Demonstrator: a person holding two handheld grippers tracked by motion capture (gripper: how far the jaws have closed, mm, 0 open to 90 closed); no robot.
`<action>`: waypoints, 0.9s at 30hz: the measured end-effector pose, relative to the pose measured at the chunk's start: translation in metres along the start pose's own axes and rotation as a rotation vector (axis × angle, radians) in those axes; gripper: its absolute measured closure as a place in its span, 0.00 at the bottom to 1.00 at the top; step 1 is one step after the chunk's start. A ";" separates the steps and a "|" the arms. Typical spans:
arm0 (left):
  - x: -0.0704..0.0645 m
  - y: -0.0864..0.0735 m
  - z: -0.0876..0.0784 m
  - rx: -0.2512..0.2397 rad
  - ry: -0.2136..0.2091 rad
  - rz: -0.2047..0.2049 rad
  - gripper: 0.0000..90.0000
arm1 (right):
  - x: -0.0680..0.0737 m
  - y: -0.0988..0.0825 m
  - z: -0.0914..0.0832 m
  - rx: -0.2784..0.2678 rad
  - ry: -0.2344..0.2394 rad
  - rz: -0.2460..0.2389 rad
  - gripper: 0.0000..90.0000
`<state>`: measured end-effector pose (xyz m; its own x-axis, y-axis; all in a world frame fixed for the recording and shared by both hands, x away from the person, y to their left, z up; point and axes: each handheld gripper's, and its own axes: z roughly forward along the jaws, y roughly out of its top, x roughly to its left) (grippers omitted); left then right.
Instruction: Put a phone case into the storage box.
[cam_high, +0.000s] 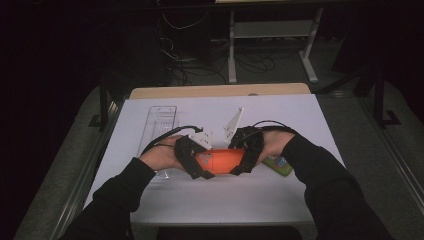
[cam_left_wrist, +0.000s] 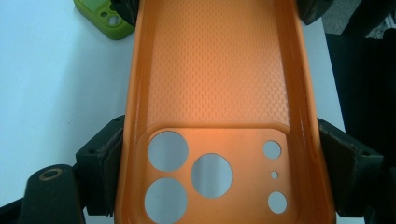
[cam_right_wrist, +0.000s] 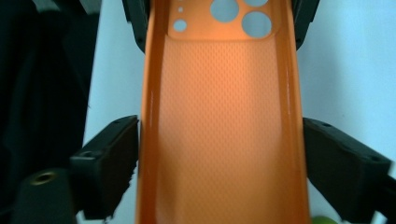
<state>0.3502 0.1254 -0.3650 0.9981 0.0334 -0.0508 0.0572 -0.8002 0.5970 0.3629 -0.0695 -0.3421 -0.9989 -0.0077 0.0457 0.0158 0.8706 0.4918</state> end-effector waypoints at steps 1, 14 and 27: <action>0.000 0.000 0.000 -0.001 -0.002 -0.007 0.19 | 0.000 -0.001 0.000 -0.005 -0.003 0.005 0.12; -0.007 -0.005 0.012 0.025 0.109 -0.125 0.18 | -0.006 -0.030 -0.020 -0.176 -0.097 0.168 0.00; -0.002 -0.008 0.016 -0.015 0.208 -0.310 0.18 | 0.005 -0.077 -0.015 -0.356 -0.239 0.417 0.00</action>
<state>0.3472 0.1221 -0.3822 0.9163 0.3945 -0.0684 0.3559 -0.7243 0.5906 0.3578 -0.1443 -0.3666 -0.8866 0.4464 0.1210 0.3813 0.5574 0.7375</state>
